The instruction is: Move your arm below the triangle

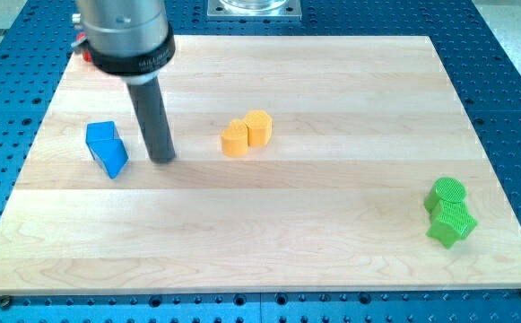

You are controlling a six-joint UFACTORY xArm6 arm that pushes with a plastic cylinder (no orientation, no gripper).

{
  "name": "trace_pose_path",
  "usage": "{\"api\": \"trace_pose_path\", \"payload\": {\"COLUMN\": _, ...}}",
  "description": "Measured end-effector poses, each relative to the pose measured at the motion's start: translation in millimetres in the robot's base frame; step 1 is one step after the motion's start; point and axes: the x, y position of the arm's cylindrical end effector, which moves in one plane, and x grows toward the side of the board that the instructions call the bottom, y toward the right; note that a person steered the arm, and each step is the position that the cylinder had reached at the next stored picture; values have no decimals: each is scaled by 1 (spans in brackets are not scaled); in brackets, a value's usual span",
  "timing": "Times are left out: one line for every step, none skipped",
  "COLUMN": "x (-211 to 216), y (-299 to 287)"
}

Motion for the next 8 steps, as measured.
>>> {"api": "trace_pose_path", "payload": {"x": 26, "y": 13}}
{"api": "trace_pose_path", "payload": {"x": 28, "y": 27}}
{"api": "trace_pose_path", "payload": {"x": 28, "y": 40}}
{"api": "trace_pose_path", "payload": {"x": 28, "y": 48}}
{"api": "trace_pose_path", "payload": {"x": 28, "y": 49}}
{"api": "trace_pose_path", "payload": {"x": 28, "y": 47}}
{"api": "trace_pose_path", "payload": {"x": 28, "y": 38}}
{"api": "trace_pose_path", "payload": {"x": 28, "y": 22}}
